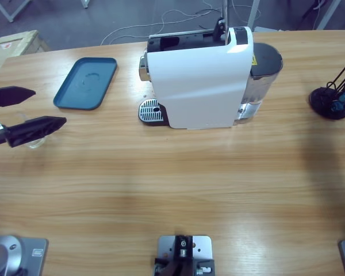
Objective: Pour coffee
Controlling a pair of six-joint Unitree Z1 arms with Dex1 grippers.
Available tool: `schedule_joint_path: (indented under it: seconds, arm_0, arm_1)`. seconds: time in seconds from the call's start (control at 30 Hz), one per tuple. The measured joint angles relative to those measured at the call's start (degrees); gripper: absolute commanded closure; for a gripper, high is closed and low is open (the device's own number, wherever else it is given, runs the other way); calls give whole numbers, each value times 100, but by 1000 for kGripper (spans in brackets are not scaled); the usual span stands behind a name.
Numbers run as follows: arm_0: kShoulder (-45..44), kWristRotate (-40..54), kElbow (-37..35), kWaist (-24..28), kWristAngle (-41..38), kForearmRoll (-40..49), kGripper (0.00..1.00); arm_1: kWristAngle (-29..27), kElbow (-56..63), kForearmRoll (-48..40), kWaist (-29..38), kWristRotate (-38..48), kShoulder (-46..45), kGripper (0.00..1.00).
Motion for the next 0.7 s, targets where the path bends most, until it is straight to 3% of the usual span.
schedule_joint_path:
  seconds: [0.33,0.7]
  arm_0:
    - [-1,-30,170,0,8,0,9]
    - [-72,-36,273,0,11,0,18]
  arm_1:
    - [0,-260,444,-9,15,-273,1000]
    - [-69,-1645,1826,238,31,-1336,1000]
